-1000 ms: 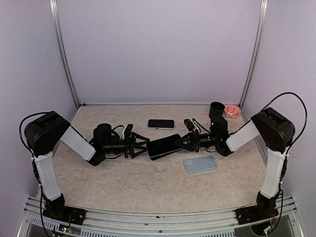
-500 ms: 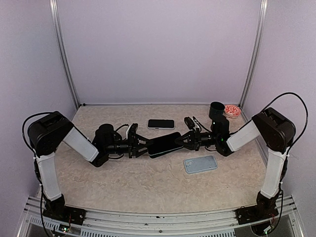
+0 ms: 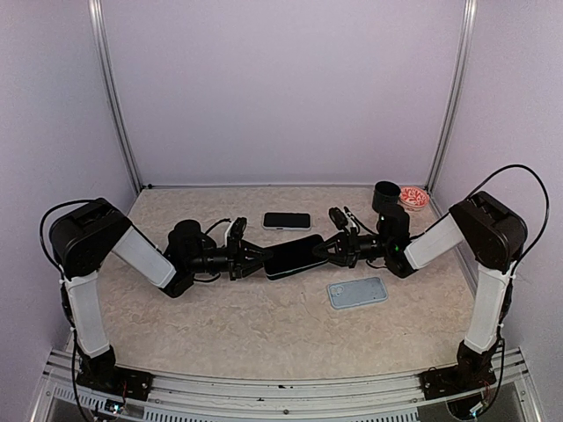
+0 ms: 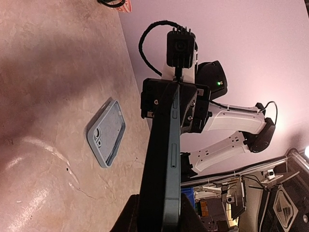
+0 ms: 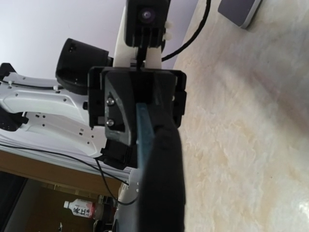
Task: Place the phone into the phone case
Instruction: Press the phone with the phone case.
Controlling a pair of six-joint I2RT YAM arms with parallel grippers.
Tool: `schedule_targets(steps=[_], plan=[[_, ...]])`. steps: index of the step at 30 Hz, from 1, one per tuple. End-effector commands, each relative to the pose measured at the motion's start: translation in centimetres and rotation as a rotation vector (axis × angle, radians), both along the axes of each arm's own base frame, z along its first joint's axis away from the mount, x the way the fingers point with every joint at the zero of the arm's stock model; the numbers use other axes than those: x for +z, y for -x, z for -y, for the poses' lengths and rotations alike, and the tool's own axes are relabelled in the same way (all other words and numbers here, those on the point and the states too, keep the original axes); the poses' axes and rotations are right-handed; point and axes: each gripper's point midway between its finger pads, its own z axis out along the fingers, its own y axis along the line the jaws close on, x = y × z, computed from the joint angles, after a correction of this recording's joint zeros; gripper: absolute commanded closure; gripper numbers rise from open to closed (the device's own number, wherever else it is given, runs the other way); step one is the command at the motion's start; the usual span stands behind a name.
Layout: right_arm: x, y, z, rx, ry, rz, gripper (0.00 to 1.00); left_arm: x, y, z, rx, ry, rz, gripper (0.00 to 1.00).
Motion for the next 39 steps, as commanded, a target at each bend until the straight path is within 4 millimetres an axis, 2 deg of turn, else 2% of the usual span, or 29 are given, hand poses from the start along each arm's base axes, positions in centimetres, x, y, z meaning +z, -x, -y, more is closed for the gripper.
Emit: schedule_targets(steps=[1,7,11,16,22,26,31,39], plan=[[0.7,-0.2,0.2,0.008,-0.02,0.04,0.95,1.8,0.2,0.5,-0.023,0.045,0.054,0.83],[0.4,-0.3,0.1,0.004,-0.014,0.038,0.9,1.9,0.3,0.8,-0.027,0.052,0.054,0.84],[0.3,-0.1,-0.1,0.012,-0.006,0.044,0.79,1.5,0.2,0.8,-0.021,0.048,0.045,0.91],[0.0,-0.1,-0.2,0.015,0.015,0.05,0.66,1.1,0.2,0.8,-0.023,0.038,0.034,0.95],[-0.5,-0.2,-0.2,0.024,0.039,0.053,0.62,0.4,0.0,0.3,-0.021,0.004,0.024,1.0],[-0.7,-0.1,-0.3,0.038,0.039,0.051,0.62,-0.2,-0.1,0.1,-0.027,-0.043,0.031,1.0],[-0.9,0.1,-0.4,0.053,0.044,0.046,0.69,-0.6,-0.6,0.0,-0.021,-0.121,0.056,1.0],[-1.5,0.7,-1.8,0.086,0.068,0.052,0.9,0.4,-0.7,0.2,-0.018,-0.101,0.067,0.99]])
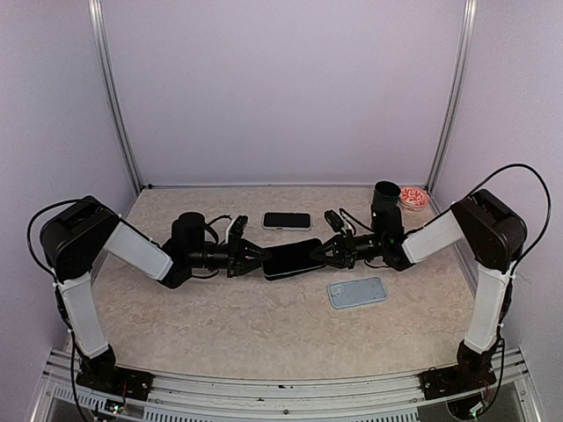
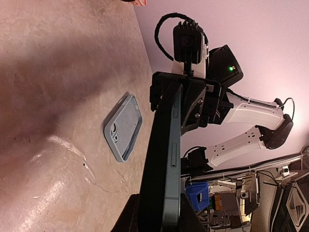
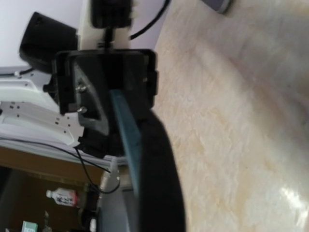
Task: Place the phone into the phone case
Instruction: Press the phone with the phone case.
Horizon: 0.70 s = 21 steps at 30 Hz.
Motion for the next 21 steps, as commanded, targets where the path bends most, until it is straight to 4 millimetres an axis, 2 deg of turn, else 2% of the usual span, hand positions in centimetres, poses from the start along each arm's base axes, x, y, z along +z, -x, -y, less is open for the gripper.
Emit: schedule_targets(steps=[1,4,11,17,21], plan=[[0.5,0.9,-1.3,0.052,-0.017,0.035,0.92,1.1,-0.3,0.3,0.003,0.012,0.033,0.98],[0.8,1.0,-1.3,0.056,-0.031,0.035,0.96,1.3,-0.1,0.2,-0.001,0.023,0.034,0.92],[2.1,1.1,-1.3,0.059,-0.079,0.039,0.98,2.6,0.7,-0.1,-0.016,0.091,0.05,0.65],[3.9,1.4,-1.1,0.071,-0.169,0.027,0.99,4.5,2.1,-0.2,-0.066,0.205,0.062,0.57],[4.0,1.3,-1.0,0.068,-0.194,0.011,1.0,5.7,2.9,-0.2,-0.095,0.266,0.08,0.55]])
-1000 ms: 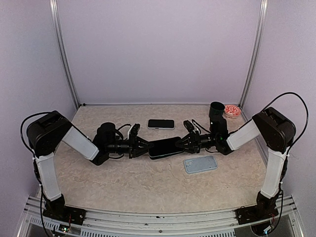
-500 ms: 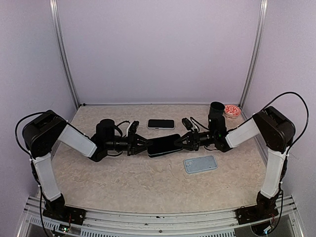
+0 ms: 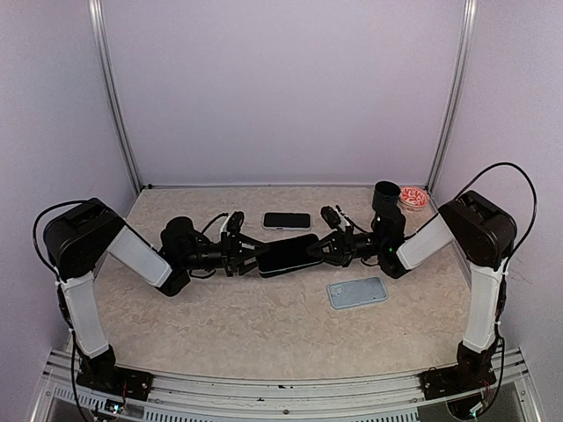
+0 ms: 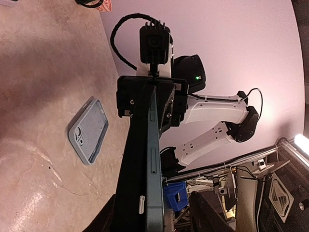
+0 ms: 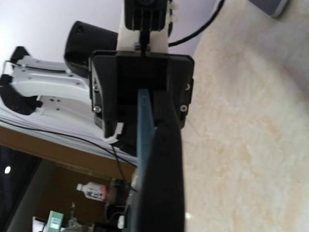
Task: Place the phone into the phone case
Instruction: Press the phone with the phone case.
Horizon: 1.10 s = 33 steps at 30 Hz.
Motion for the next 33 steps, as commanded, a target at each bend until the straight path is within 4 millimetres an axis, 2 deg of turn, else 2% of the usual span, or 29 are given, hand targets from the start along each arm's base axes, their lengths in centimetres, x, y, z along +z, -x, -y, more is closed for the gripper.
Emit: schedule_targets(steps=[1,13,18,24,33], plan=[[1.3,0.4,0.0,0.011,-0.069,0.02,1.0,3.3,1.9,0.2,-0.071,0.133,0.082,0.54],[1.0,-0.7,-0.2,-0.029,-0.041,0.021,1.0,1.7,2.4,1.0,-0.078,0.069,0.05,0.53],[1.2,-0.8,-0.2,-0.033,-0.039,0.027,1.0,2.2,2.6,1.4,-0.087,0.066,0.081,0.55],[1.0,-1.2,-0.1,-0.044,-0.03,0.024,1.0,3.8,2.9,1.3,-0.101,0.113,0.105,0.7],[-0.4,-2.1,-0.1,-0.088,0.085,0.062,0.95,3.4,2.4,1.5,-0.083,0.093,0.09,0.94]])
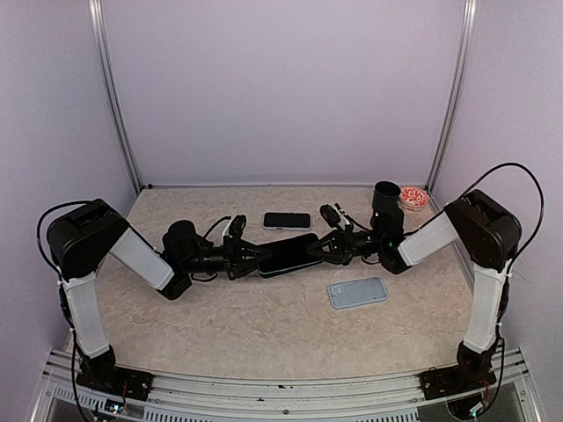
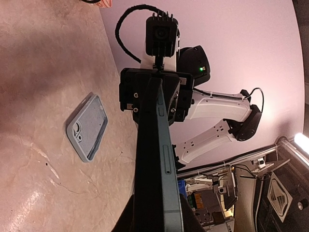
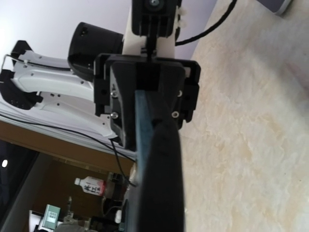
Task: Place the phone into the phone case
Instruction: Press the phone with the phone case.
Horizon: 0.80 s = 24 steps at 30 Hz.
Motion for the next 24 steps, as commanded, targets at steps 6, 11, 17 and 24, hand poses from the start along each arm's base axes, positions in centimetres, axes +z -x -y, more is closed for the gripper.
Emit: schedule_targets(steps=[6,11,17,24], plan=[[-0.4,-2.3,-0.1,-0.107,0.114,0.082,0.83,2.2,0.7,1.3,-0.045,0.005,0.096,1.0],[-0.4,-2.2,-0.4,-0.082,0.141,0.112,0.68,1.1,0.0,1.6,-0.03,-0.087,0.103,1.0],[-0.1,-1.7,-0.6,-0.035,0.118,0.115,0.66,1.3,0.0,1.6,-0.041,-0.132,0.15,1.0],[0.3,-0.6,-0.6,0.016,0.072,0.097,0.81,1.1,-0.5,0.7,-0.027,-0.146,0.156,1.0]])
